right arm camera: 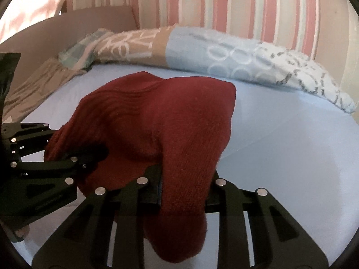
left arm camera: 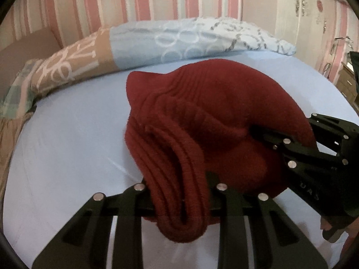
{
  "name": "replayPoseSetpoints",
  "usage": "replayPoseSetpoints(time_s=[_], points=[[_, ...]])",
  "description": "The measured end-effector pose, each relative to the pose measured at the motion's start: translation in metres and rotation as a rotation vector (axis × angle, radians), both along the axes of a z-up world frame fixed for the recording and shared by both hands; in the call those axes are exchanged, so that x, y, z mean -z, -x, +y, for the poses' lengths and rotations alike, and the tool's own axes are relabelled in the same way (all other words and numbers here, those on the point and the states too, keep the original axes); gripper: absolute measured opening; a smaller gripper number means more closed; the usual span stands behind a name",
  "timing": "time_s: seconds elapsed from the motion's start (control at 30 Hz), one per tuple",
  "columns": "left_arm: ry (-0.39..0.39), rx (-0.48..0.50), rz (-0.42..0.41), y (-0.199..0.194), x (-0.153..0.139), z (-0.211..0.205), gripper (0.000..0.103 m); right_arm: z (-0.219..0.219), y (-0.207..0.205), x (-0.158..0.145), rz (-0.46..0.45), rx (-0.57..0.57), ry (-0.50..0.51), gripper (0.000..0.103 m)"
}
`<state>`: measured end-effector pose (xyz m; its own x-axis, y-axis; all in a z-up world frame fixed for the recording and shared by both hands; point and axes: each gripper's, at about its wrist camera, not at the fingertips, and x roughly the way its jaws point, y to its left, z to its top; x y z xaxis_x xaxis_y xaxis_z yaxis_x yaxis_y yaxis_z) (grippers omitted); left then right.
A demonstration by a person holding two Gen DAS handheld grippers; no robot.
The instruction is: Fold small clothes
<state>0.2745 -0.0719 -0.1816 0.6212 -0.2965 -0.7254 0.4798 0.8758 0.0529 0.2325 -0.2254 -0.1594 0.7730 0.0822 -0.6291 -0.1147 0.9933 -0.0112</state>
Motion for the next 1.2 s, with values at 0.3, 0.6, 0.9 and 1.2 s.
replayPoseSetpoints(time_s=[0.3,0.6,0.9,1.2], points=[[0.035,0.073,-0.041,0.082,-0.031,-0.064,0.027,-0.066,0.101,-0.025,-0.036,0.092,-0.008,0.024],[-0.014,0.095,0.058,0.166,0.037,-0.117,0.028,-0.110,0.170,0.047,0.145,0.122,-0.013,0.024],[-0.035,0.052,0.048,0.178,0.074,-0.117,0.060,-0.118,0.178,0.076,0.183,0.118,-0.076,0.031],[-0.010,0.071,0.077,0.192,0.042,-0.080,0.084,-0.125,0.202,0.033,0.145,0.109,-0.122,0.090]])
